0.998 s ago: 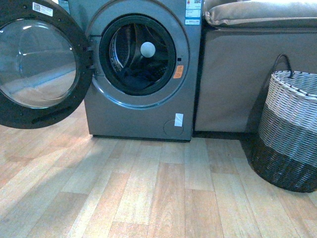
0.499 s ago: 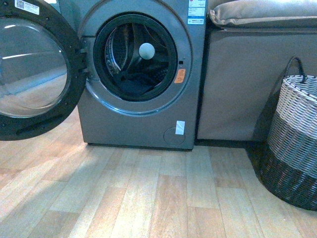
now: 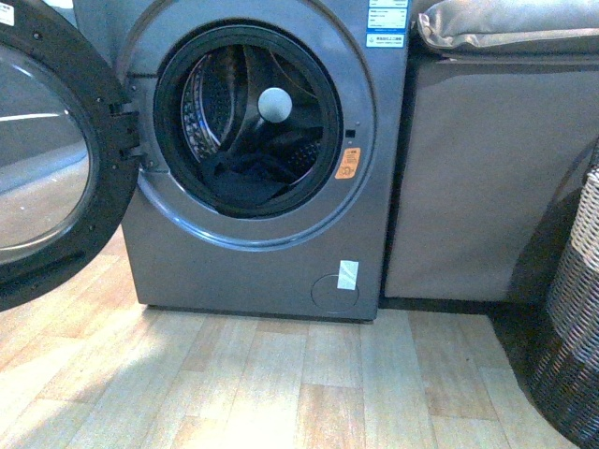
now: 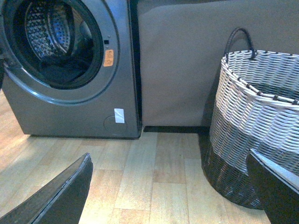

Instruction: Collect clothes from washing machine

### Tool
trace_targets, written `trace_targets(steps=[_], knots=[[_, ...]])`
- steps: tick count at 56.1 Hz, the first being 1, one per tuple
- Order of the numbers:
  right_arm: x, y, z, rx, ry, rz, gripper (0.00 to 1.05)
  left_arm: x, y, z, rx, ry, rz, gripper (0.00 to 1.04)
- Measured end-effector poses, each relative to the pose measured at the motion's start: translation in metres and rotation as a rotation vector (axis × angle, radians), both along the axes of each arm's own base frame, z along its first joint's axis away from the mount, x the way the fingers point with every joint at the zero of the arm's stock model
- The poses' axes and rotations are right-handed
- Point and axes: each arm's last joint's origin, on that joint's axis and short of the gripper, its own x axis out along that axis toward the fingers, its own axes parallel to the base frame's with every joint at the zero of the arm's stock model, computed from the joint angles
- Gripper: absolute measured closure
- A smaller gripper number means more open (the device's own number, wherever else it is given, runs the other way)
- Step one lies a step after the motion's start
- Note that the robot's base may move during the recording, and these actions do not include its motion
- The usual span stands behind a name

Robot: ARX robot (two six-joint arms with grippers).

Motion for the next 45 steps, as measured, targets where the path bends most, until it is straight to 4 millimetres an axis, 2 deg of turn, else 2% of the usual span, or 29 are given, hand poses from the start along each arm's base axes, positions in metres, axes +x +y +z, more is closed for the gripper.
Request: trace_targets(steps=[45], knots=[[0.0000, -0.0001, 0.0000, 0.000, 0.000, -0.001, 0.07, 0.0000, 0.0000, 0.0000, 0.000, 0.000, 0.000, 0.07]])
